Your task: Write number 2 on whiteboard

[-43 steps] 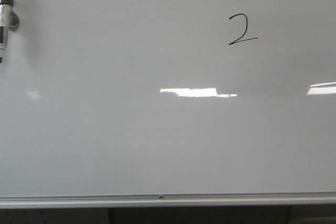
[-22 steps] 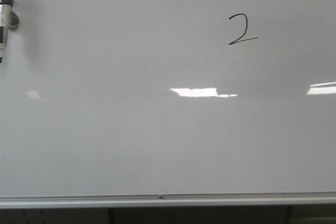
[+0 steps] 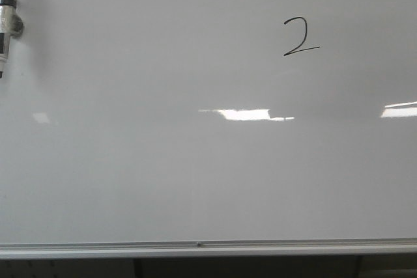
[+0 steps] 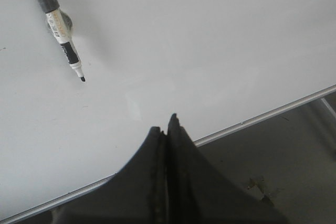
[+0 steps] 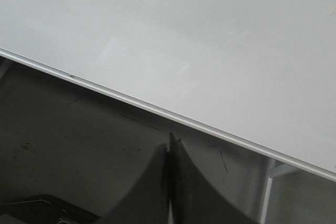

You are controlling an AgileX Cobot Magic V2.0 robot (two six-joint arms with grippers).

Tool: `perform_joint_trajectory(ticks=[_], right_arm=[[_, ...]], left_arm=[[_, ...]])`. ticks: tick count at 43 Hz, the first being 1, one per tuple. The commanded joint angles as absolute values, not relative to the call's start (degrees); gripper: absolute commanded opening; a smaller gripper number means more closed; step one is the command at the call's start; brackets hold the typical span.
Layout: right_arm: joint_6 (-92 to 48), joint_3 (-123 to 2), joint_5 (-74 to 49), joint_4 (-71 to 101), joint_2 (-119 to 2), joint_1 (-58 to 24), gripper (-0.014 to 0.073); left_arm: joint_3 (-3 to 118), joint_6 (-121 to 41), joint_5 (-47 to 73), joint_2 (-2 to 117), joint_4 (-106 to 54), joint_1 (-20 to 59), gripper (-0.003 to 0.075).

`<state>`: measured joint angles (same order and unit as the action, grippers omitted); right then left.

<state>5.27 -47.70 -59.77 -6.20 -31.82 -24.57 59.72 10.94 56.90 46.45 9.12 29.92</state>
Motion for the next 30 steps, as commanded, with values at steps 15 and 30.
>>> perform_joint_trajectory(ticks=[15,30], right_arm=[[4.75,-48.93,-56.73,-6.79,-32.01,-24.26,-0.0068],[4.75,-48.93,-56.73,-6.79,-32.01,-24.26,-0.0068]], left_arm=[[43.30,-16.83,33.23,33.66,-12.56,11.81,-0.0020],[16.41,-15.39,10.73,13.10,-15.07,0.39,-0.0020]])
